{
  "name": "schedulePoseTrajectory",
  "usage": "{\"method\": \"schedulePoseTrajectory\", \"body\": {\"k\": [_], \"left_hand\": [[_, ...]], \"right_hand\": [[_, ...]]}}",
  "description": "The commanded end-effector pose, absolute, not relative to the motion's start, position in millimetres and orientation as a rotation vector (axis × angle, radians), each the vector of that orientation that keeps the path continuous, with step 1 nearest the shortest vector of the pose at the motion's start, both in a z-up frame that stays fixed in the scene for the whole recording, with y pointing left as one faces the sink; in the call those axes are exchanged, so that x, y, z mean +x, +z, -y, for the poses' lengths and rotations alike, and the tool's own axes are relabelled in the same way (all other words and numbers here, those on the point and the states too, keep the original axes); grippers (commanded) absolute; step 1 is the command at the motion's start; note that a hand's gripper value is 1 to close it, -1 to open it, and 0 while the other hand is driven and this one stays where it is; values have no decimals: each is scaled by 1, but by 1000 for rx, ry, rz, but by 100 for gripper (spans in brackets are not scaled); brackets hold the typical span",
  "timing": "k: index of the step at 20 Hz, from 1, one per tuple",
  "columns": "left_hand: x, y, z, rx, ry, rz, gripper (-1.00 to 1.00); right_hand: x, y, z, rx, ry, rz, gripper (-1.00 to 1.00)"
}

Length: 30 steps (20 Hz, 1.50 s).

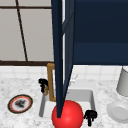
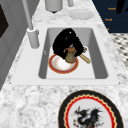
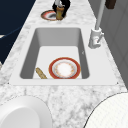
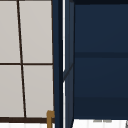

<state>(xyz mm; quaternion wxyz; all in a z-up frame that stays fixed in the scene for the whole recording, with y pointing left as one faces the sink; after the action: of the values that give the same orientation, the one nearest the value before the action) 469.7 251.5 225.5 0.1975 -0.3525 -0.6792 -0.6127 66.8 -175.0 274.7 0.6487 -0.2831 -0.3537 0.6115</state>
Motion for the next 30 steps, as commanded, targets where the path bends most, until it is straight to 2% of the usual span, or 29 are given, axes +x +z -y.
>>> {"method": "schedulePoseTrajectory", "body": {"k": [1, 13, 30], "left_hand": [[459, 249, -272, -979, -1667, 1904, 100], [404, 297, -338, -990, -1660, 1911, 100], [286, 302, -435, -998, -1653, 1947, 100]], "right_hand": [[67, 275, 175, -644, 1390, 804, 0], [67, 275, 175, -644, 1390, 804, 0], [67, 275, 175, -644, 1390, 804, 0]]}}
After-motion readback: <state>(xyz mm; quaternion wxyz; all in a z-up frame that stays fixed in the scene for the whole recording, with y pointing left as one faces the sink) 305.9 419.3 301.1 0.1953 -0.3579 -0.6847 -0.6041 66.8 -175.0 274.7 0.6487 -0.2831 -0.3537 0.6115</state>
